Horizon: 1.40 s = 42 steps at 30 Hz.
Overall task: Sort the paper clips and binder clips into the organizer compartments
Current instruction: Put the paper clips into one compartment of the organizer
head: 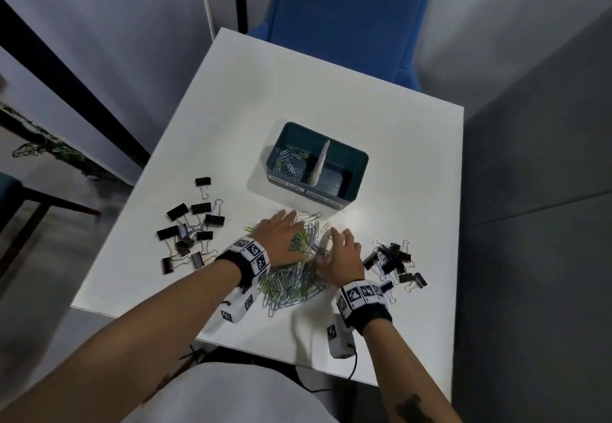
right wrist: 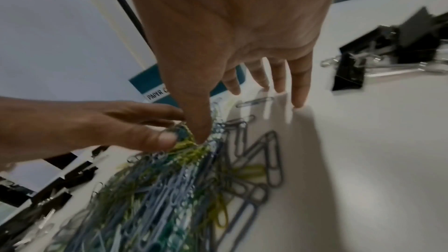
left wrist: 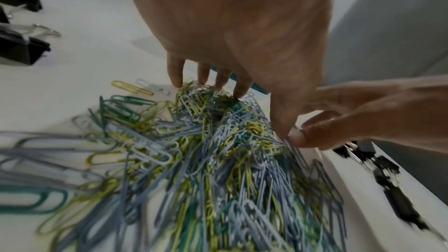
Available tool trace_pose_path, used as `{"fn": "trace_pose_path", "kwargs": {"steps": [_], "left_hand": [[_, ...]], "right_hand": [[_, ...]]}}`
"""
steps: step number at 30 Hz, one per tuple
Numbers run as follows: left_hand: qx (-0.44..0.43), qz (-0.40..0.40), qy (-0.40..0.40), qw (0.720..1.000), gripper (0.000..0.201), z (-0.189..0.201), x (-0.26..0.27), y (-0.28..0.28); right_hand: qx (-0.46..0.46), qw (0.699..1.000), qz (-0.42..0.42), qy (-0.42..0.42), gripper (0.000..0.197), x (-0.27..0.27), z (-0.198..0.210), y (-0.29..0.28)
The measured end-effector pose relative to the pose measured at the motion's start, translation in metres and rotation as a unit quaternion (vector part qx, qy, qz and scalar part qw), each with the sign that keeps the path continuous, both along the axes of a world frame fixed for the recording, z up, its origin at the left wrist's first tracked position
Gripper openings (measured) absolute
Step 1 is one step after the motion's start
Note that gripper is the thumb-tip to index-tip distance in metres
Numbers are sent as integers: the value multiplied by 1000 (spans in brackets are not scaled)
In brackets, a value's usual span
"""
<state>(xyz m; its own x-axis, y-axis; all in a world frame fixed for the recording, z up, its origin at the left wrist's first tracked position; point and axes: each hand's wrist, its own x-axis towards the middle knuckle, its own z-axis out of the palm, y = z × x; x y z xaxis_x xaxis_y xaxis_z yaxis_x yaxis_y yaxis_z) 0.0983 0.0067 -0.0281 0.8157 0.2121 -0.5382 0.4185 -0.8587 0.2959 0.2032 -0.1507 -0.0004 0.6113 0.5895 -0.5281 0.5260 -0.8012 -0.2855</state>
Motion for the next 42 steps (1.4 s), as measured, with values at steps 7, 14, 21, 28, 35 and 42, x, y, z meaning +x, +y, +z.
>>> {"fn": "trace_pose_path", "kwargs": {"steps": [7,14,21,28,35,42], "left_hand": [[53,-52,-78,994,70,8,-17,-13],[11,23,-152,988,32,17,-22,-14],[-32,76,-196,977,9,34,-27,-8],[-73,150,-275,947,13,70,-27,3],[-89,204,-363,905,19,142,8,38],[-50,234,-369,898,18,155,67,89]], "right_hand": [[32,995,89,-43,83,-28,-18,7],[63,997,25,-35,41,-33,-20,16],[110,993,39,-29,21,-24,-18,5],[142,989,27,-3,20,-13,-11,-8],[220,975,-18,7,23,-7,20,-10],[277,961,-26,-2,16,5,70,18]]}}
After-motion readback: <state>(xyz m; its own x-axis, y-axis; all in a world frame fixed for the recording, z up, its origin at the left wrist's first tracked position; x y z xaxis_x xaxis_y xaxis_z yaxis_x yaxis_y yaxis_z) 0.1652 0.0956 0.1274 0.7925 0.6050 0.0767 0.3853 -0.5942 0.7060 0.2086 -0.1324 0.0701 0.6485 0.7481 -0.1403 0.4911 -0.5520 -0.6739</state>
